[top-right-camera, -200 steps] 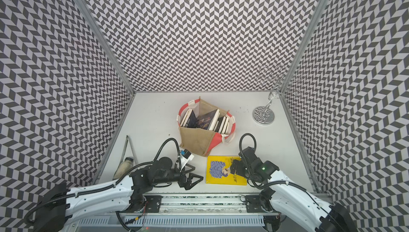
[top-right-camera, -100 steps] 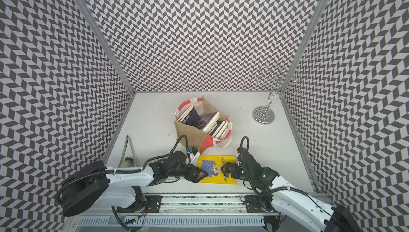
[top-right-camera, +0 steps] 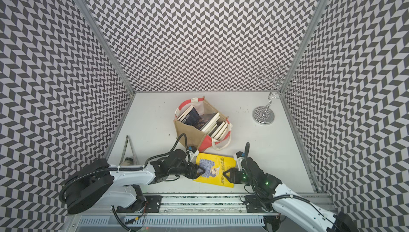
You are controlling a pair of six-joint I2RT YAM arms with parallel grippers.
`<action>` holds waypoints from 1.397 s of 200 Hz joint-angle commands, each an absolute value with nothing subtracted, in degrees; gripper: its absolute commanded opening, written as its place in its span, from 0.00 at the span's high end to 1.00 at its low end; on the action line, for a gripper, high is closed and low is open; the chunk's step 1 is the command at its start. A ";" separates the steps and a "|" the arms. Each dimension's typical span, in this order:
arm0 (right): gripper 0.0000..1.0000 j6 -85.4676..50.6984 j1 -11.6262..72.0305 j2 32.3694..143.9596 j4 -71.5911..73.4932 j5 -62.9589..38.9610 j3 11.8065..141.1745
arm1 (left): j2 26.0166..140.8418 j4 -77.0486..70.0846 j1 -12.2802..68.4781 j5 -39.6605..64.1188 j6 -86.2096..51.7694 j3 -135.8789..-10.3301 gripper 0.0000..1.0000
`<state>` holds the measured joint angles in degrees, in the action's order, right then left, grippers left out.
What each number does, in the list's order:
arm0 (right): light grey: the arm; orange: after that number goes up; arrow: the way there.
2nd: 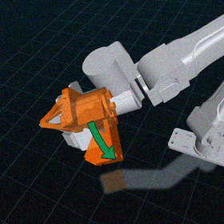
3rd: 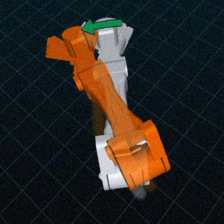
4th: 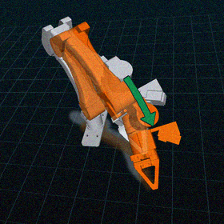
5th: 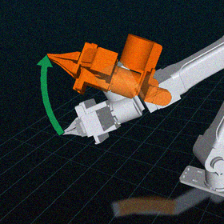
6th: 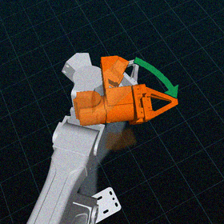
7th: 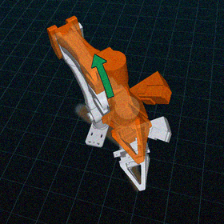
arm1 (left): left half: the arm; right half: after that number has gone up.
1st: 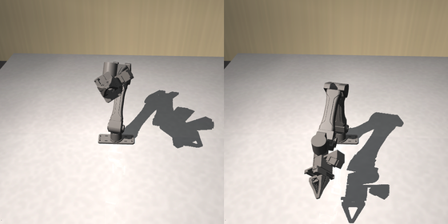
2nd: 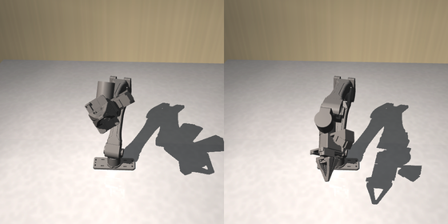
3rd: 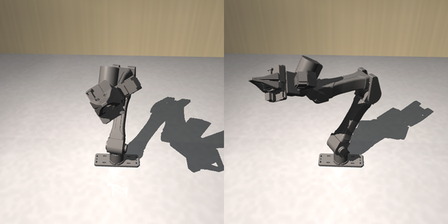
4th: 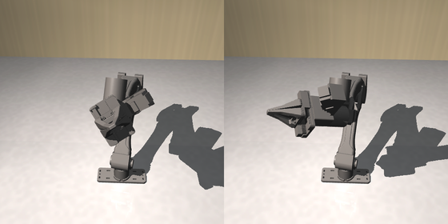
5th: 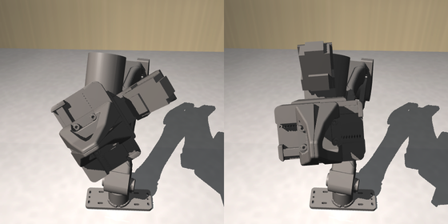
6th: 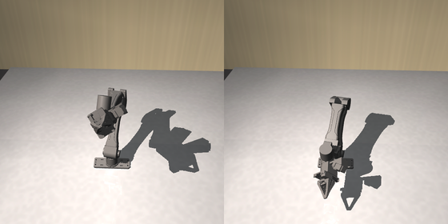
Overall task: Put the books into the canvas bag
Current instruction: Pick up the book from the center of the board.
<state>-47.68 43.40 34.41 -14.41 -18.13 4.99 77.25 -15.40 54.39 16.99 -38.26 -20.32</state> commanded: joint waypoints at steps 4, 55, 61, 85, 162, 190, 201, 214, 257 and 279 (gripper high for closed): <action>0.71 -49.26 44.38 33.10 -3.71 -25.33 5.34 | 78.47 -19.47 56.16 25.45 -38.32 -21.07 0.35; 1.00 -45.78 44.38 26.40 -14.72 -23.75 14.65 | 71.55 -12.57 55.93 24.22 -37.58 -22.01 0.33; 1.00 -45.23 44.37 26.18 -16.40 -23.81 16.57 | 69.61 -10.21 55.51 23.61 -37.32 -22.40 0.31; 1.00 -41.62 44.38 29.20 -27.02 -22.76 26.89 | 59.29 -0.12 54.04 20.05 -36.25 -24.90 0.21; 1.00 -25.07 44.38 44.60 -44.81 -26.98 63.83 | 45.85 24.65 31.73 18.60 -23.47 -49.79 0.14; 1.00 -22.05 44.38 50.40 -46.08 -23.14 75.48 | 51.99 25.86 23.22 22.78 -17.93 -59.10 0.14; 1.00 -21.32 44.36 53.16 -46.74 -19.42 79.90 | 55.71 25.79 20.82 24.59 -16.85 -61.97 0.15; 1.00 -21.01 44.30 55.98 -46.61 -15.23 83.77 | 60.02 25.98 19.56 24.34 -15.74 -65.12 0.16; 1.00 -23.09 43.87 63.11 -49.81 2.40 91.47 | 69.90 24.39 18.40 21.05 -13.89 -68.05 0.24; 1.00 -23.44 42.85 64.37 -49.29 5.74 89.67 | 72.80 22.85 17.93 20.96 -14.09 -67.62 0.28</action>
<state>-23.40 43.86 64.23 -52.82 -2.76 89.25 71.48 23.20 18.65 21.34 -15.88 -66.52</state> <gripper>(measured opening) 0.150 0.740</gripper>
